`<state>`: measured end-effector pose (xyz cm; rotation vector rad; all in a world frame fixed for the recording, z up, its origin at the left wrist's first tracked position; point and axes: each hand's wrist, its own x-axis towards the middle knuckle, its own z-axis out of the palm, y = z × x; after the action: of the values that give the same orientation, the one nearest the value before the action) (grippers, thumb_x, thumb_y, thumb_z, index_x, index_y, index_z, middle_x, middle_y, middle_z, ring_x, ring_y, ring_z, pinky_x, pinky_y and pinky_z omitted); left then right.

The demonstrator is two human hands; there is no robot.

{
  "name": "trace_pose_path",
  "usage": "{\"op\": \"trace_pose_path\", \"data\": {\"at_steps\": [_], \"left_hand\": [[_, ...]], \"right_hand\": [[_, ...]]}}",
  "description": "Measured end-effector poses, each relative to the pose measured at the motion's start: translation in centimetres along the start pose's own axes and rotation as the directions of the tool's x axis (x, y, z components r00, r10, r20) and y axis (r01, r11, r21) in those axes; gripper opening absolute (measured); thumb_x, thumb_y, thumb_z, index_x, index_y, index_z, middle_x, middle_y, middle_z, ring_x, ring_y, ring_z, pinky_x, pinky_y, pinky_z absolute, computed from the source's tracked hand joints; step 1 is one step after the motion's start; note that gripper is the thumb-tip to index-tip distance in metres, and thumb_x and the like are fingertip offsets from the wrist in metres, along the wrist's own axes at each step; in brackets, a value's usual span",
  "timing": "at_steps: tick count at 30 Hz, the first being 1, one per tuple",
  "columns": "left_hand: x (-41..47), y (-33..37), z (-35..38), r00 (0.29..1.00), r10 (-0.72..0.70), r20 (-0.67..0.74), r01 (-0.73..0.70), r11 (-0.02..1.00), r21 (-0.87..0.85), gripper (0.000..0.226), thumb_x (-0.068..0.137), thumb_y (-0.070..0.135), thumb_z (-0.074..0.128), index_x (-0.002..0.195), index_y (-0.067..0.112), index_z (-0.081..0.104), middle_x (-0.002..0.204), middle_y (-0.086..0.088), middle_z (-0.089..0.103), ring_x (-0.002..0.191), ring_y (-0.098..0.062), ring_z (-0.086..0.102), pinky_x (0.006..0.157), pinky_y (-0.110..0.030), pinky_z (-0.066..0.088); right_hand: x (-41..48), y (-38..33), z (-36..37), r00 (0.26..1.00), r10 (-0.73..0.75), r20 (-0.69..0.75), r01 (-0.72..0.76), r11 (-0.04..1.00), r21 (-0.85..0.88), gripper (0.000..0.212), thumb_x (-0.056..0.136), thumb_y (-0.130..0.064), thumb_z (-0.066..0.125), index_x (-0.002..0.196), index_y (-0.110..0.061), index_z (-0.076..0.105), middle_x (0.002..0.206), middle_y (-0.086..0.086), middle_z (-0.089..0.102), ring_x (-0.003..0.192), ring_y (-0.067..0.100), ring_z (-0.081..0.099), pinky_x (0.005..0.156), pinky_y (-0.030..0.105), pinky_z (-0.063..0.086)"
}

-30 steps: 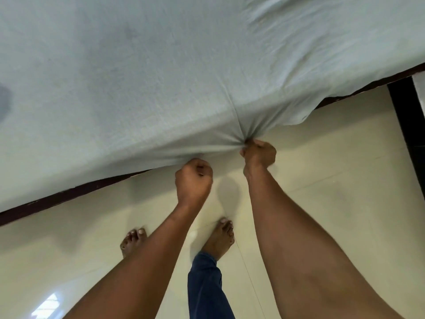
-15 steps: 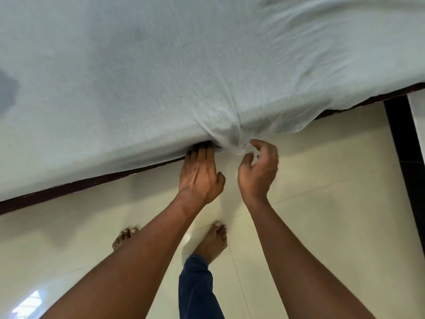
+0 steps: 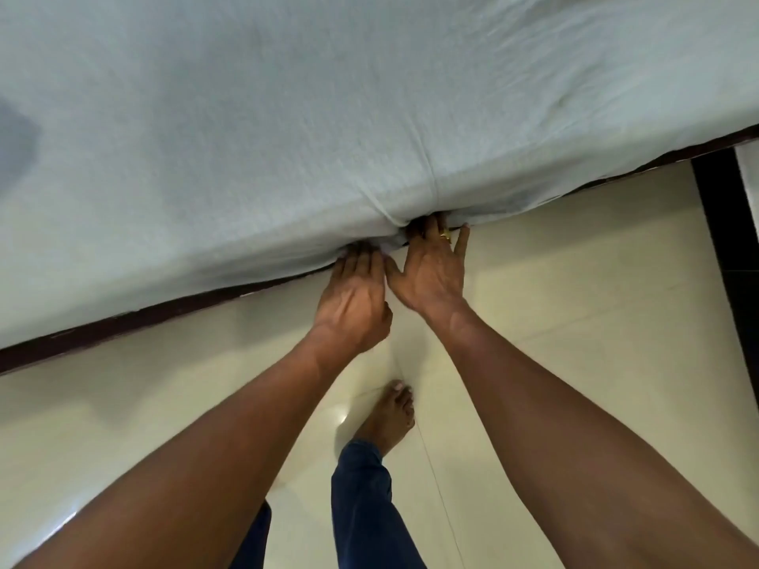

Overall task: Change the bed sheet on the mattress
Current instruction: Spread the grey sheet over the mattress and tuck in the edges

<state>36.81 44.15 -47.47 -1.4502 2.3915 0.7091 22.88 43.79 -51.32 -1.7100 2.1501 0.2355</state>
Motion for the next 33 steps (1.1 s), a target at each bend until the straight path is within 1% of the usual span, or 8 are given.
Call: {"op": "trace_pose_path", "data": {"at_steps": [6, 10, 14, 19, 23, 28, 31, 33], "left_hand": [[1.8, -1.4, 1.7, 0.989, -0.015, 0.144, 0.01, 0.999, 0.037, 0.104, 0.091, 0.045, 0.056, 0.159, 0.005, -0.012, 0.167, -0.017, -0.011, 0.155, -0.032, -0.011, 0.126, -0.046, -0.006], [1.1, -1.7, 2.0, 0.999, -0.013, 0.037, 0.016, 0.997, -0.071, 0.096, 0.09, 0.034, 0.058, 0.161, 0.01, -0.002, 0.169, -0.012, 0.0, 0.156, -0.027, -0.002, 0.127, -0.042, -0.002], [-1.0, -3.3, 0.7, 0.981, 0.035, -0.189, -0.075, 0.975, -0.209, 0.074, 0.083, 0.008, 0.057, 0.154, 0.008, 0.035, 0.156, -0.013, 0.041, 0.145, -0.027, 0.036, 0.121, -0.035, 0.027], [-5.3, -6.1, 2.0, 0.979, -0.131, -0.155, 0.13, 0.991, -0.017, 0.073, 0.082, 0.027, 0.056, 0.148, -0.002, 0.038, 0.147, -0.021, 0.047, 0.137, -0.037, 0.041, 0.119, -0.046, 0.031], [-3.3, -7.0, 1.9, 0.985, -0.162, -0.059, 0.159, 0.986, -0.046, 0.087, 0.085, 0.048, 0.054, 0.153, 0.002, 0.027, 0.154, -0.021, 0.036, 0.143, -0.039, 0.031, 0.123, -0.046, 0.02], [-3.4, -8.1, 2.8, 0.989, -0.144, 0.039, 0.147, 0.985, -0.087, 0.101, 0.086, 0.049, 0.06, 0.161, 0.01, 0.004, 0.168, -0.011, 0.007, 0.155, -0.028, 0.005, 0.127, -0.041, 0.003], [-4.3, -9.8, 0.8, 0.994, -0.107, 0.0, 0.103, 0.956, -0.274, 0.08, 0.088, 0.023, 0.061, 0.159, 0.018, 0.023, 0.161, -0.006, 0.033, 0.144, -0.027, 0.037, 0.118, -0.037, 0.035], [-5.5, -10.4, -0.7, 0.992, -0.088, -0.095, 0.059, 0.96, -0.274, 0.063, 0.087, 0.013, 0.056, 0.148, 0.022, 0.045, 0.139, -0.005, 0.06, 0.113, -0.032, 0.063, 0.089, -0.039, 0.056]], "right_hand": [[-2.5, 1.1, -1.3, 0.98, -0.145, -0.135, 0.153, 0.987, 0.05, 0.066, 0.083, -0.021, 0.06, 0.147, -0.011, 0.047, 0.153, 0.012, 0.048, 0.148, 0.027, 0.035, 0.126, 0.052, 0.016], [-1.8, 1.5, -0.7, 0.952, -0.28, -0.122, 0.284, 0.959, 0.013, 0.061, 0.078, -0.017, 0.052, 0.138, -0.008, 0.055, 0.138, 0.013, 0.059, 0.133, 0.032, 0.051, 0.119, 0.048, 0.032], [1.5, -1.1, -2.1, 0.992, -0.093, -0.087, 0.094, 0.996, 0.007, 0.034, 0.09, -0.036, 0.043, 0.091, -0.018, 0.072, 0.091, 0.01, 0.074, 0.09, 0.032, 0.069, 0.109, 0.048, 0.039], [-0.8, -1.2, -0.7, 0.988, -0.087, 0.124, 0.105, 0.984, -0.146, 0.071, 0.094, -0.037, 0.049, 0.157, -0.012, 0.028, 0.163, 0.01, 0.031, 0.154, 0.028, 0.02, 0.124, 0.06, -0.005], [-3.3, -2.1, -1.1, 0.994, -0.106, -0.03, 0.106, 0.994, -0.03, 0.073, 0.091, -0.026, 0.056, 0.155, -0.004, 0.031, 0.162, 0.016, 0.034, 0.153, 0.03, 0.025, 0.125, 0.055, 0.016], [-6.6, -6.1, -0.2, 0.898, -0.431, -0.087, 0.437, 0.897, 0.064, 0.071, 0.081, -0.012, 0.06, 0.15, -0.006, 0.043, 0.152, 0.014, 0.05, 0.143, 0.029, 0.043, 0.121, 0.047, 0.031], [-3.1, -8.4, -0.4, 0.933, -0.357, -0.038, 0.357, 0.934, -0.013, 0.052, 0.085, -0.016, 0.061, 0.137, -0.016, 0.057, 0.128, 0.011, 0.068, 0.122, 0.031, 0.059, 0.115, 0.042, 0.036], [-2.0, -9.7, -0.5, 0.961, -0.276, 0.028, 0.277, 0.959, -0.061, 0.038, 0.094, -0.028, 0.055, 0.131, -0.019, 0.06, 0.124, 0.008, 0.07, 0.12, 0.03, 0.06, 0.114, 0.04, 0.032]]}}
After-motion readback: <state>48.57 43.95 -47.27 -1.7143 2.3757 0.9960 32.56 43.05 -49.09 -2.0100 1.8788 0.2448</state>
